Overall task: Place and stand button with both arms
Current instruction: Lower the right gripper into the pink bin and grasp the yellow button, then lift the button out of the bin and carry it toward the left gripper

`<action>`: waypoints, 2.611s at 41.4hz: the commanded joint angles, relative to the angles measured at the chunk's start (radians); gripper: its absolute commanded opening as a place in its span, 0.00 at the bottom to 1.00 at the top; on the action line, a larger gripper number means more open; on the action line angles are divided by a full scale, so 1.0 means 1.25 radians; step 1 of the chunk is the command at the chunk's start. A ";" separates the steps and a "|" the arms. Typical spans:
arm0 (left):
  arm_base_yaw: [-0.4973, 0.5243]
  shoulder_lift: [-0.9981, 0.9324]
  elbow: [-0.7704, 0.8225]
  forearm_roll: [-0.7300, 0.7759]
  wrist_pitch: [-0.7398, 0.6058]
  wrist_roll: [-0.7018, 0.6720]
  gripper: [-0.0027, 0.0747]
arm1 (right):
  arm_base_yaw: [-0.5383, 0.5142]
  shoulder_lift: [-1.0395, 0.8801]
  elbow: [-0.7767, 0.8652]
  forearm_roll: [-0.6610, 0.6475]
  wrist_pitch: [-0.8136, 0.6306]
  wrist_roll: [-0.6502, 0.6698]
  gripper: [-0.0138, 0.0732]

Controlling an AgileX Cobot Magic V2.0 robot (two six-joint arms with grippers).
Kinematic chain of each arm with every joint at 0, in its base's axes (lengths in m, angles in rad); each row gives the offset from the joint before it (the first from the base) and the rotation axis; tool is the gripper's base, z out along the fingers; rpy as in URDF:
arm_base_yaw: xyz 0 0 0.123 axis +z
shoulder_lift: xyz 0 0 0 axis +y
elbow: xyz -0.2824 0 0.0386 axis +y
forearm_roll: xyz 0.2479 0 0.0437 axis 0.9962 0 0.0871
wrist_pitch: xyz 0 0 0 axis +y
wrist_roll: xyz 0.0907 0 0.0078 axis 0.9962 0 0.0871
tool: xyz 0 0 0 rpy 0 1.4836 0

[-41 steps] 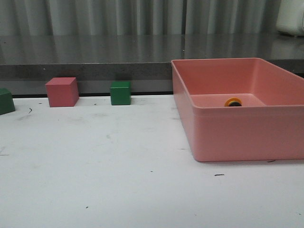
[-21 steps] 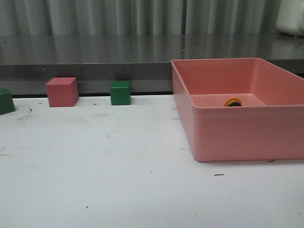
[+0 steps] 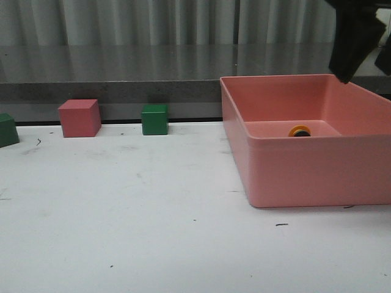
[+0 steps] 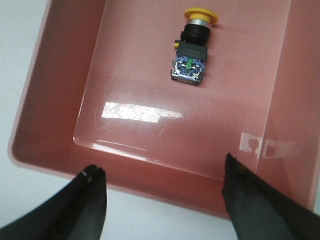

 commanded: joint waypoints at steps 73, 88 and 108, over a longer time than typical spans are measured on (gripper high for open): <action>-0.006 -0.001 -0.027 -0.007 -0.053 -0.001 0.60 | -0.010 0.487 -0.494 -0.066 0.169 0.149 0.45; -0.006 -0.001 -0.027 -0.007 -0.053 -0.001 0.60 | 0.071 0.324 -0.495 -0.065 0.218 0.149 0.45; -0.006 -0.001 -0.027 -0.007 -0.053 -0.001 0.60 | 0.386 0.240 -0.495 -0.061 0.207 0.150 0.45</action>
